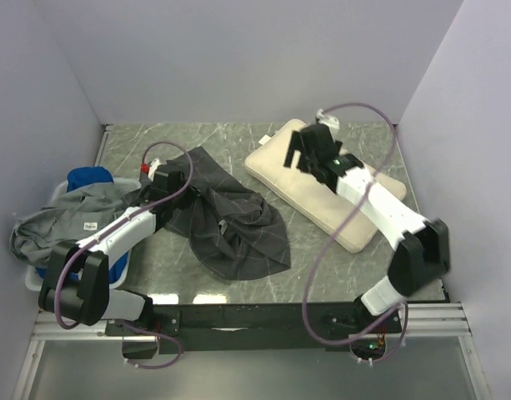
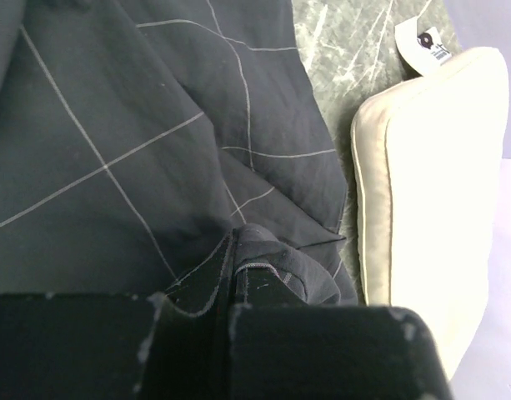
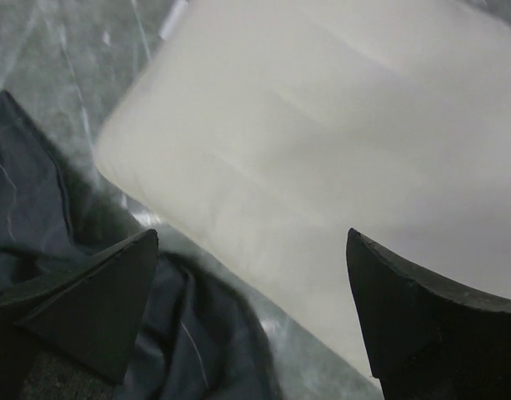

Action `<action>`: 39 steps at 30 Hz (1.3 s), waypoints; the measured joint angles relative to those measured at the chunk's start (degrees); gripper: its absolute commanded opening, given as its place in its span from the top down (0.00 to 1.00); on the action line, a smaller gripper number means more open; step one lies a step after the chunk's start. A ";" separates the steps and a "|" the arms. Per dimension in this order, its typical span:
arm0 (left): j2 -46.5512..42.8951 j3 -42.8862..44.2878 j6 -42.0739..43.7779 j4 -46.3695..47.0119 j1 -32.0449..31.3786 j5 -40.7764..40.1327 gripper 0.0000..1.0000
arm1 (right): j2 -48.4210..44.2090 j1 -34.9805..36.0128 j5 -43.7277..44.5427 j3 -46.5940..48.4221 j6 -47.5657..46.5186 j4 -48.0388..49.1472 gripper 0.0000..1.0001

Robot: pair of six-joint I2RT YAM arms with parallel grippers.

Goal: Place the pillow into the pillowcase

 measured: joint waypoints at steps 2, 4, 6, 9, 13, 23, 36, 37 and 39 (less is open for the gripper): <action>-0.28 0.00 0.00 -0.52 0.00 -0.11 0.98 | 7.34 0.31 0.46 8.07 -1.42 -0.02 0.00; -0.79 -0.09 0.00 -1.09 0.00 -0.15 0.98 | 14.84 0.44 1.16 16.28 -2.60 -0.07 0.00; -1.27 -0.09 0.07 -1.73 -0.02 -0.22 0.98 | 21.99 0.44 1.81 23.41 -3.34 -0.59 0.00; -2.27 -0.09 0.46 -2.71 -0.02 -0.63 0.97 | 33.73 0.70 2.56 36.15 -4.13 -4.57 0.00; -3.67 -0.09 1.14 -3.21 -0.07 -1.09 0.97 | 49.33 1.03 2.56 52.57 -4.90 -10.51 0.02; -3.78 -0.09 1.46 -4.09 -0.07 -1.36 0.97 | 42.86 1.60 4.33 34.86 -5.33 -4.13 1.00; 3.43 3.50 1.79 -4.15 -0.07 -1.42 0.97 | 5.01 -3.67 -15.10 -6.01 -2.89 3.02 1.00; 4.42 4.63 2.14 -4.17 -0.07 -1.16 0.96 | 1.01 -3.37 -16.68 -8.55 -2.67 2.97 1.00; 6.45 7.32 2.95 -4.28 -0.07 -0.59 0.94 | -6.51 -2.34 -19.63 -13.20 -2.32 3.10 1.00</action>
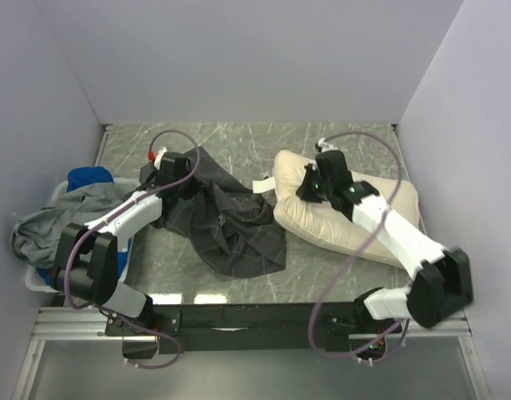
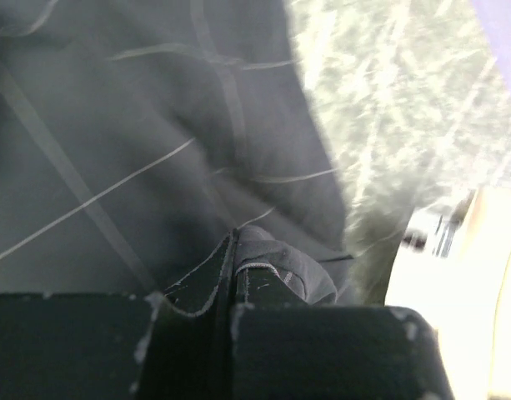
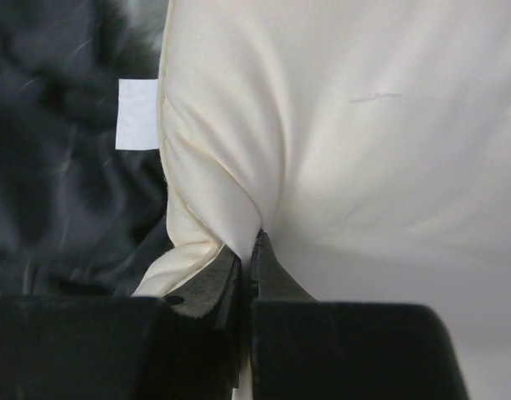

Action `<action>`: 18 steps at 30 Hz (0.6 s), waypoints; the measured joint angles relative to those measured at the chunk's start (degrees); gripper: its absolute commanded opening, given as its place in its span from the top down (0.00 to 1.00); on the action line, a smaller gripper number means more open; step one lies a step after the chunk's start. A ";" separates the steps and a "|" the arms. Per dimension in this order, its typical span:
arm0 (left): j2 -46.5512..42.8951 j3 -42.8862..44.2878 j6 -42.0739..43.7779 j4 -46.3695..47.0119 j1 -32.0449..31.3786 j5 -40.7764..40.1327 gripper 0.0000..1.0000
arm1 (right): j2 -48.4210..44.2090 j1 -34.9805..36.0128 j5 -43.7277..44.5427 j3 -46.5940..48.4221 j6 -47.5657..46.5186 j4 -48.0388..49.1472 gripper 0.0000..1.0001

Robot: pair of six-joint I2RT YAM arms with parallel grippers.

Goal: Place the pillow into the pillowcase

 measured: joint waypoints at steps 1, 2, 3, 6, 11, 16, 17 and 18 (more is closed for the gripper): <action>0.74 1.18 0.26 0.02 0.00 0.28 0.93 | -3.02 0.55 -1.14 -1.75 0.24 0.11 1.00; 1.55 2.71 0.79 0.04 -0.02 0.92 0.92 | -6.67 1.40 -2.47 -4.02 0.33 0.28 1.00; 2.32 4.11 1.25 -0.11 -0.04 1.20 0.92 | -10.19 2.23 -3.65 -6.21 0.48 0.31 1.00; 4.28 8.59 2.62 -0.74 -0.37 2.01 0.91 | -20.48 4.59 -5.90 -12.22 1.01 -0.35 1.00; 6.56 13.84 4.09 -1.70 -1.05 2.60 0.91 | -36.35 6.47 -10.43 -18.21 1.90 -3.45 1.00; 9.11 17.27 4.98 -3.06 -2.34 2.54 0.90 | -42.58 11.93 -14.19 -19.61 3.56 -3.91 1.00; 9.46 17.62 5.07 -3.48 -2.71 2.49 0.90 | -43.06 13.79 -14.56 -19.67 4.07 -4.02 1.00; 9.75 17.90 5.16 -3.80 -3.08 2.47 0.90 | -43.30 15.41 -14.80 -19.67 4.48 -4.07 1.00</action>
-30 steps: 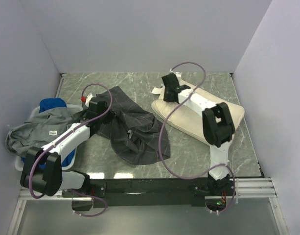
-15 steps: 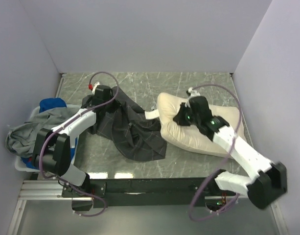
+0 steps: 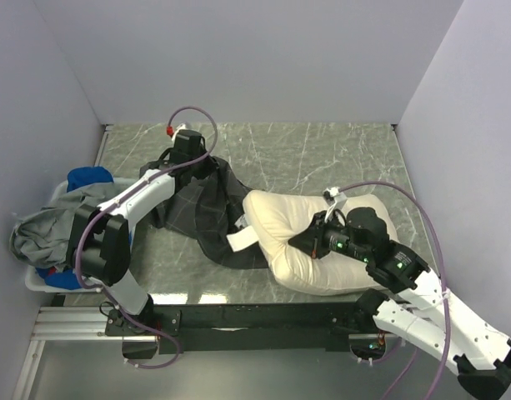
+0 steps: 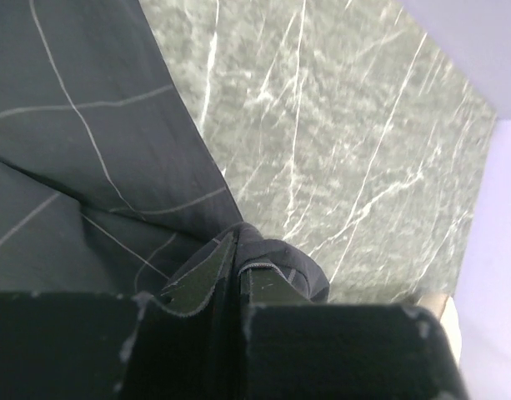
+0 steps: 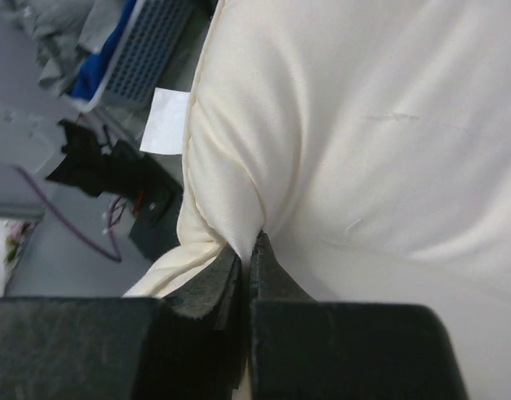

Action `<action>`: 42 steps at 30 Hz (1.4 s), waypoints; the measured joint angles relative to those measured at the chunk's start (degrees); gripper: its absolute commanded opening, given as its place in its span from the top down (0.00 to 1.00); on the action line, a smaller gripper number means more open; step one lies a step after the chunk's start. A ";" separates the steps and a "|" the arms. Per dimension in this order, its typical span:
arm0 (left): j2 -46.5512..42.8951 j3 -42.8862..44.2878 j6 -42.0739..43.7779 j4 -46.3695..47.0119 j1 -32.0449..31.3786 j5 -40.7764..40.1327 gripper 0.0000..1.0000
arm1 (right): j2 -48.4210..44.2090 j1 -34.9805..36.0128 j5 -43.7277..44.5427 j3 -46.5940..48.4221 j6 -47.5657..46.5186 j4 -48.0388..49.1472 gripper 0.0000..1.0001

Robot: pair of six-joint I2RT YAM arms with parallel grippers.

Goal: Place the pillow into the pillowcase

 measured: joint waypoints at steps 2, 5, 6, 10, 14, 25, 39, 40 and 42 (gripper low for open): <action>0.76 0.83 0.33 -0.98 -0.87 -0.37 0.90 | -0.09 2.73 -0.39 0.02 0.70 0.00 1.00; 1.62 1.92 0.74 -1.38 -2.01 -0.85 0.89 | 0.15 5.84 -0.35 0.02 1.66 0.02 1.00; 1.77 2.16 0.85 -1.40 -2.29 -0.98 0.90 | 0.48 6.80 -0.33 0.02 1.95 0.11 1.00; 1.81 3.06 1.25 -2.32 -3.17 -1.70 0.88 | 3.23 11.30 1.16 0.02 3.37 1.11 1.00; 2.14 3.93 1.90 -3.15 -3.41 -2.21 0.89 | 5.70 17.49 4.00 0.02 4.22 1.29 1.00; -1.64 0.24 2.49 -3.56 -6.40 -3.19 0.87 | 19.04 19.54 10.32 3.54 6.58 5.20 1.00; -16.94 -9.68 6.23 -3.80 -13.49 -3.13 0.82 | 28.33 4.48 17.97 9.09 5.18 5.57 1.00; -17.35 -10.40 6.47 -3.82 -13.90 -2.95 0.82 | 28.92 4.59 17.75 9.09 5.07 5.64 1.00; -17.79 -11.43 6.88 -4.42 -14.49 -2.95 0.83 | 29.64 5.79 18.16 9.07 4.94 5.40 1.00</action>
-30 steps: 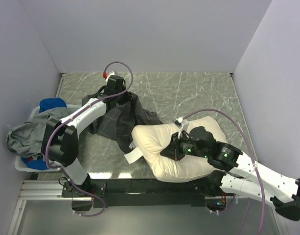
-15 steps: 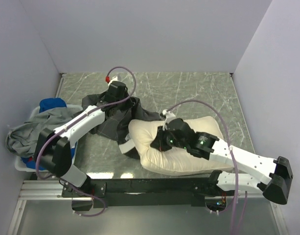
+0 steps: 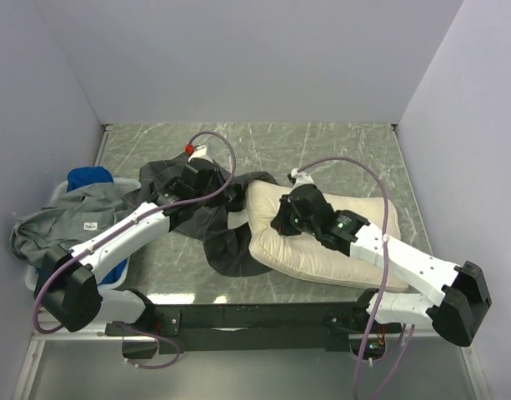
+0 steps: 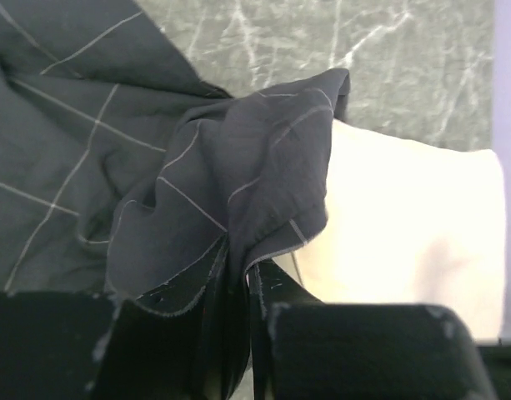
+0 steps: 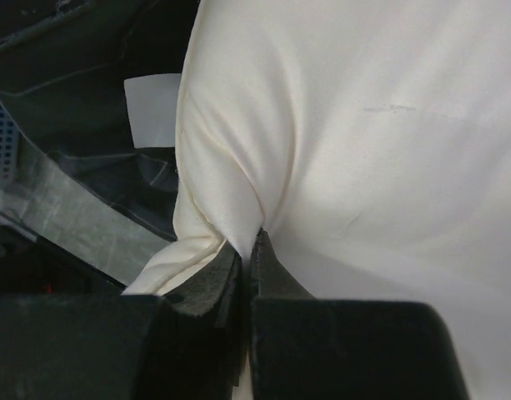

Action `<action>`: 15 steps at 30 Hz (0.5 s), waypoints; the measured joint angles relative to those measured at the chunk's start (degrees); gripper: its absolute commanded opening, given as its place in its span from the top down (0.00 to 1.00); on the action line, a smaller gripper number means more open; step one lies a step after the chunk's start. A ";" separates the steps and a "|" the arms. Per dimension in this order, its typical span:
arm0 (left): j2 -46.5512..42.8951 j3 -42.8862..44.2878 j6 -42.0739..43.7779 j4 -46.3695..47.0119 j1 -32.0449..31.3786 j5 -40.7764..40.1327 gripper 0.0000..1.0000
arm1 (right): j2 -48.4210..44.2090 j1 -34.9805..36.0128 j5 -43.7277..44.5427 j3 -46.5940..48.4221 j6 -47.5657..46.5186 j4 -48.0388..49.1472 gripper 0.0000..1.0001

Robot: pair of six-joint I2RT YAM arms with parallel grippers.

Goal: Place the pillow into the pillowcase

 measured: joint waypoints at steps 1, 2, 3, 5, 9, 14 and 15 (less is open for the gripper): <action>-0.04 -0.15 0.11 -0.50 -0.15 -0.15 0.84 | 0.00 0.92 0.52 -0.07 0.00 -0.39 1.00; 0.02 -0.15 0.26 -0.96 -0.15 -0.42 0.85 | -0.48 2.36 1.60 -0.15 0.00 -1.01 1.00; 0.07 -0.15 0.48 -1.29 -0.15 -0.72 0.86 | -1.49 3.91 2.49 -0.33 0.02 -1.68 1.00; 0.42 0.20 0.70 -2.16 -0.13 -1.51 0.87 | -5.07 6.78 3.30 -1.38 0.26 -2.99 1.00; 2.91 2.05 0.70 -3.13 -0.11 -2.95 0.90 | -15.91 10.60 3.34 -4.02 1.18 -5.77 1.00; 7.23 5.66 0.70 -3.76 -0.11 -4.04 0.91 | -24.59 12.63 2.14 -6.23 1.55 -7.80 1.00; 7.54 6.10 0.70 -3.78 -0.11 -4.04 0.92 | -24.87 13.16 1.73 -6.23 1.51 -7.96 1.00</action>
